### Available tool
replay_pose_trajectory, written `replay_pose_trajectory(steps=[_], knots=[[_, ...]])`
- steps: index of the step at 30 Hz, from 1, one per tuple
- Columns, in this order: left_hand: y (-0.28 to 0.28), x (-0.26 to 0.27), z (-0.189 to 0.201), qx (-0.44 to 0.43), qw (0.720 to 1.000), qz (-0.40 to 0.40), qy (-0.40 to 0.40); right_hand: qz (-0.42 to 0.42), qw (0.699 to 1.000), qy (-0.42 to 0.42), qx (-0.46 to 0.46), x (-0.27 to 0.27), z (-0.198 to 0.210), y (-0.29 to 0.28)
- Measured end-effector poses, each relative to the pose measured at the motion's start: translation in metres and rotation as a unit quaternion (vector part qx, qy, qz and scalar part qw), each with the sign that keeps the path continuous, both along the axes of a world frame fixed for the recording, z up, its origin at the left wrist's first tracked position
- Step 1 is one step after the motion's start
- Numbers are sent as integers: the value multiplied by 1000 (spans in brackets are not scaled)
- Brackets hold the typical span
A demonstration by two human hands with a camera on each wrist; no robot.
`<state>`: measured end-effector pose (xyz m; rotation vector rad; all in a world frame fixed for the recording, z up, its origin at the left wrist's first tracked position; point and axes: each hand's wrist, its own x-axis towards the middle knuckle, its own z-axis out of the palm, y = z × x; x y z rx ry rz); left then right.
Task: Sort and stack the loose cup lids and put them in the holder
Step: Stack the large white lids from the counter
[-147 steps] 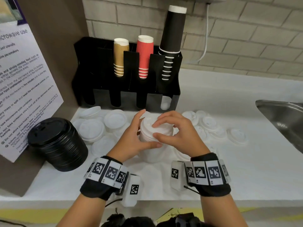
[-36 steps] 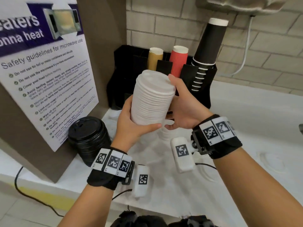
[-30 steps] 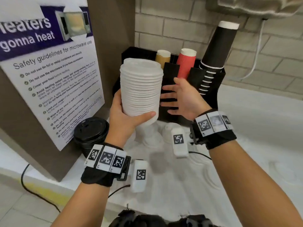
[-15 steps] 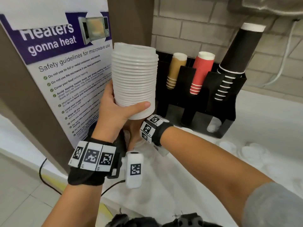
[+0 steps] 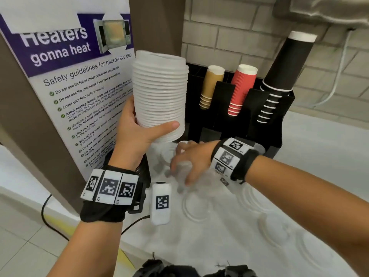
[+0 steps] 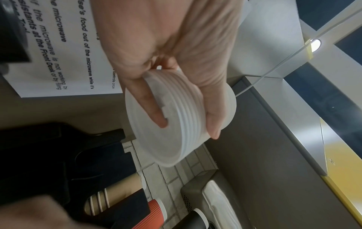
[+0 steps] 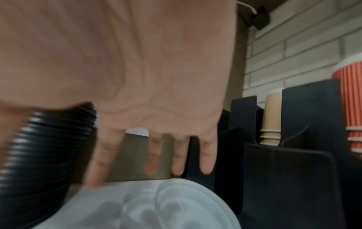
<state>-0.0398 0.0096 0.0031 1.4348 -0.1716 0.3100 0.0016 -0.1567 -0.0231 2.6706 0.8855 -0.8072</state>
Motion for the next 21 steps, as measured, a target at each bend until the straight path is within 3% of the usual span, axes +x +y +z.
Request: replay_pose_trajectory(steps=[3, 9, 16, 18, 21], knots=[[-1, 2, 2, 1, 1000, 2, 1, -32, 995, -77, 60, 15, -6, 20], [-1, 3, -2, 0, 1000, -7, 6, -44, 996, -62, -46, 30, -29, 44], [-7, 6, -6, -2, 1000, -20, 13, -42, 992, -70, -98, 34, -19, 1], [-10, 8, -6, -1, 1000, -24, 12, -67, 994, -61, -56, 28, -7, -9], [-15, 12, -6, 2, 1000, -16, 4, -112, 978, -99, 145, 16, 16, -22]])
